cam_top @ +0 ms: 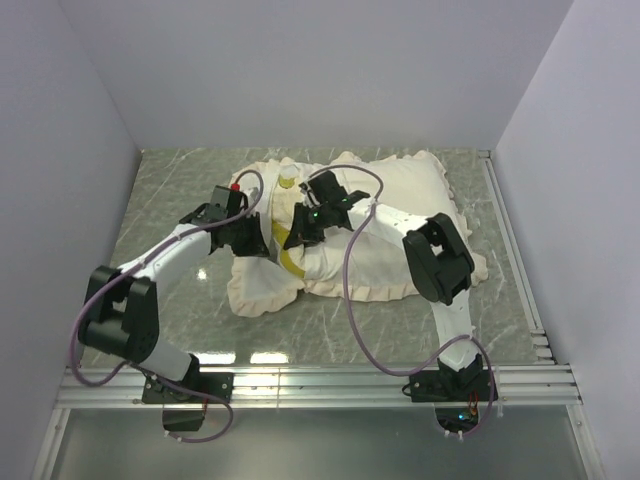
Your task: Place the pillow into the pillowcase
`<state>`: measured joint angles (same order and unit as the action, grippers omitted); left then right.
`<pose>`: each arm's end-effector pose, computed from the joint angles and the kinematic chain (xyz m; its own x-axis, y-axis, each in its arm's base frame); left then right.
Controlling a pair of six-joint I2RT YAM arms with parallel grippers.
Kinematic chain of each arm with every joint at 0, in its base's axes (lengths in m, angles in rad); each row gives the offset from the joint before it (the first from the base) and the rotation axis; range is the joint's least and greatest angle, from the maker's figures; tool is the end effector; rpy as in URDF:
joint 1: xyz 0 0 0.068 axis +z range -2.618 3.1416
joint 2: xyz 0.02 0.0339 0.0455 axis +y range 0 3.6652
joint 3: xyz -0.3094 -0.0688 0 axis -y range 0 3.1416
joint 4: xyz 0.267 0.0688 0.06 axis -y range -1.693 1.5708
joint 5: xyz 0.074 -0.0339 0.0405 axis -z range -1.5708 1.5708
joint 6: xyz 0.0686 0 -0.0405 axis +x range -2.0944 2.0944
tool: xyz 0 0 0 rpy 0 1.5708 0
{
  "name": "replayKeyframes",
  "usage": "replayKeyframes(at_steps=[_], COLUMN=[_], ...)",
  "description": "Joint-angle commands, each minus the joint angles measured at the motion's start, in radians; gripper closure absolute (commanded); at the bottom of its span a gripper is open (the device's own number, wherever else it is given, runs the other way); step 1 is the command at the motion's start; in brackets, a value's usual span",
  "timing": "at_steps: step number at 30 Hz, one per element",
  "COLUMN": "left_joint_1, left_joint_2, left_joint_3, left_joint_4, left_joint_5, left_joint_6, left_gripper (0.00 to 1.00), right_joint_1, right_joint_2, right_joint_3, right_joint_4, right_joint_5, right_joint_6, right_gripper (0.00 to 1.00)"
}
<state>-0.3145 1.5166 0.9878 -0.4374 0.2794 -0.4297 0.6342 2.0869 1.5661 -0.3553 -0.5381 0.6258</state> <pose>0.3209 -0.1243 0.2244 -0.8972 -0.1292 -0.4222 0.0799 0.8929 -0.4431 0.3974 0.3360 0.1997 -0.9544 -0.0777 -0.2882 -0.2641 0.6697 0.6941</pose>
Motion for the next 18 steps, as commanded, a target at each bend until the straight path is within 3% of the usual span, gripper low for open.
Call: replayKeyframes(at_steps=[1, 8, 13, 17, 18], left_joint_1=[-0.001, -0.009, -0.009, 0.011, 0.018], left_joint_2=[-0.067, -0.107, -0.108, -0.093, -0.084], left_joint_3=[0.08, 0.19, 0.158, 0.117, 0.12], left_joint_4=[-0.124, -0.008, 0.075, 0.13, 0.134], left_joint_5=[0.196, 0.61, 0.659, 0.649, 0.638], left_joint_6=[0.152, 0.065, -0.004, -0.037, -0.043], left_gripper=[1.0, 1.0, 1.0, 1.0, 1.0], right_joint_1=[0.028, 0.108, 0.108, 0.105, 0.104], right_joint_2=[0.096, 0.202, 0.1, -0.043, -0.069], right_joint_3=[0.066, 0.114, 0.078, 0.063, 0.06], right_joint_4=[-0.025, -0.07, -0.056, -0.056, -0.051], right_joint_5=[0.253, 0.405, 0.331, 0.259, 0.242], right_joint_6=[0.029, 0.06, 0.048, 0.009, -0.001], right_gripper=[1.0, 1.0, 0.98, 0.8, 0.61])
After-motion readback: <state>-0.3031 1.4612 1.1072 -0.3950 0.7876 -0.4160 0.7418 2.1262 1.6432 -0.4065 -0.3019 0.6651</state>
